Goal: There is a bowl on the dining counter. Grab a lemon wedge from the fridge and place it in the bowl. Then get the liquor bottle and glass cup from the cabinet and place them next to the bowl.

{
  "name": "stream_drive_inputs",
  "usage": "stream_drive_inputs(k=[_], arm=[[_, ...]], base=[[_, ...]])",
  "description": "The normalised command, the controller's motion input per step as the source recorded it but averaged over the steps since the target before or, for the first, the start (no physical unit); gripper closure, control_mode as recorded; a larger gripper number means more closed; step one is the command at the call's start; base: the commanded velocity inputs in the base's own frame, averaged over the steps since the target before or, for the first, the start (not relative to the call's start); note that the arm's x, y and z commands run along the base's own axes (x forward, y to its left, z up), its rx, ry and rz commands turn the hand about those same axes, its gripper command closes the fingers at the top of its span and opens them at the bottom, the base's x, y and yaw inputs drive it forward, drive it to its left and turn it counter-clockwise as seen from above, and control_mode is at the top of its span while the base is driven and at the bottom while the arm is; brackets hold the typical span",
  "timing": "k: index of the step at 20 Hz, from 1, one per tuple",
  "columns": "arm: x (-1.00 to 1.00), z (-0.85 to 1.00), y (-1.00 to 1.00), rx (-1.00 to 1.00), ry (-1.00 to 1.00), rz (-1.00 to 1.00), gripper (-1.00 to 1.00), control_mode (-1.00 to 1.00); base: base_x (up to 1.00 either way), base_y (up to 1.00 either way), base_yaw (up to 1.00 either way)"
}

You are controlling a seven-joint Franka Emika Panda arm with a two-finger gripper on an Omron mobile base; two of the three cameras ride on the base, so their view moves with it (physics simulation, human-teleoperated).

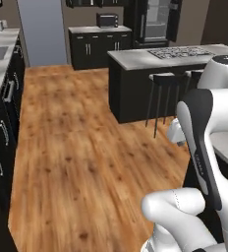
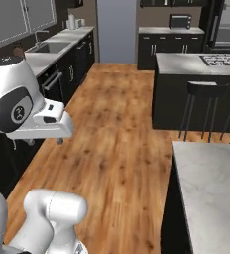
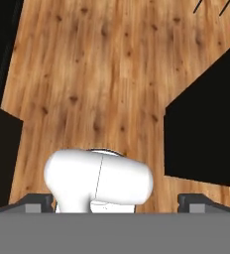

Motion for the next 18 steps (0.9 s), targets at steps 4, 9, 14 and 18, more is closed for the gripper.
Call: stream_drive_inputs(k=[4,9,14,18], arm=[[0.00,0.00,0.00,0.00,0.00,0.00,-1.00,1.00],[0.00,0.00,0.00,0.00,0.00,0.00,-1.00,1.00],[0.00,0.00,0.00,0.00,0.00,0.00,-1.00,1.00],[0.00,0.00,0.00,0.00,0.00,0.00,-1.00,1.00]], base=[[1.00,0.48,-0.11],[1.00,0.49,-0.10],[1.00,0.49,-0.09],[1.00,0.47,-0.08]])
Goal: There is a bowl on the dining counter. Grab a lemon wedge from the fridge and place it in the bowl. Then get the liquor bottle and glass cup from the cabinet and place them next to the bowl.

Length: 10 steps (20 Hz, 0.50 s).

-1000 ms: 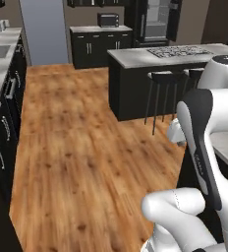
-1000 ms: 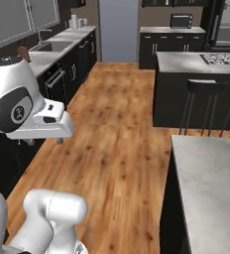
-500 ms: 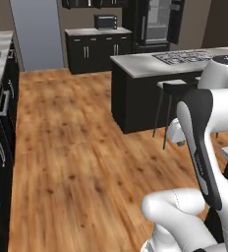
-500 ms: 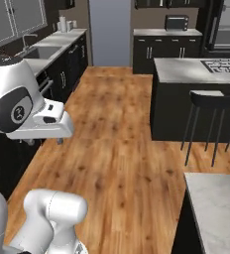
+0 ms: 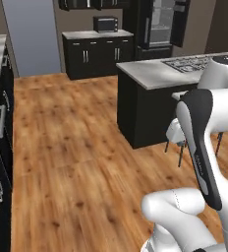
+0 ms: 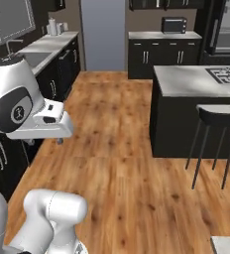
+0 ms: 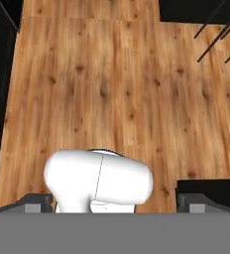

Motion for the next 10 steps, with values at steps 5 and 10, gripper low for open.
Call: stream_drive_inputs(k=[5,10], arm=[[0.00,0.00,0.00,0.00,0.00,0.00,-1.00,1.00],[0.00,0.00,0.00,0.00,0.00,0.00,-1.00,1.00]], base=[[1.00,0.51,-0.07],[1.00,0.52,-0.07]])
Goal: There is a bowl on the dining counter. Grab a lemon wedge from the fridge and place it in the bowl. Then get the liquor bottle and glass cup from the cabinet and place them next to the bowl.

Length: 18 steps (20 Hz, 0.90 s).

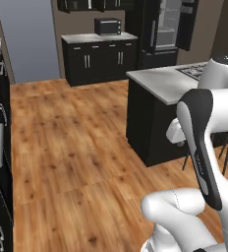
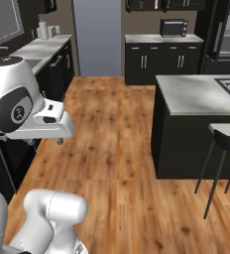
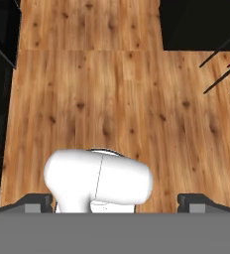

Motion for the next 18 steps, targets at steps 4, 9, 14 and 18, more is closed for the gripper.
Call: stream_drive_inputs(k=[4,9,14,18], arm=[[0.00,0.00,0.00,0.00,0.00,0.00,-1.00,1.00],[0.00,0.00,0.00,0.00,0.00,0.00,-1.00,1.00],[0.00,0.00,0.00,0.00,0.00,0.00,-1.00,1.00],[0.00,0.00,0.00,0.00,0.00,0.00,-1.00,1.00]], base=[[1.00,0.52,-0.06],[1.00,0.50,-0.06],[1.00,0.40,-0.05],[1.00,0.36,-0.04]])
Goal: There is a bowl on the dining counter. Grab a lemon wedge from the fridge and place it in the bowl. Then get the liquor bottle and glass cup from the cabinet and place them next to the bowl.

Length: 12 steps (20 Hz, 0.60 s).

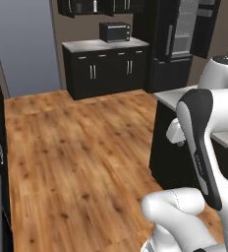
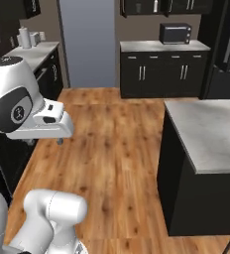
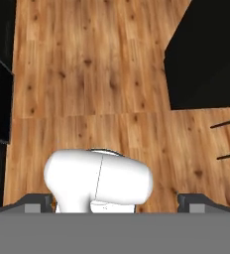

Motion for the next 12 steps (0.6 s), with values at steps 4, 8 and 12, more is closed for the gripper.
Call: stream_drive_inputs(k=[4,8,12], arm=[[0.00,0.00,0.00,0.00,0.00,0.00,-1.00,1.00],[0.00,0.00,0.00,0.00,0.00,0.00,-1.00,1.00],[0.00,0.00,0.00,0.00,0.00,0.00,-1.00,1.00]], base=[[1.00,0.34,-0.04],[1.00,0.32,-0.04],[1.00,0.32,-0.04]])
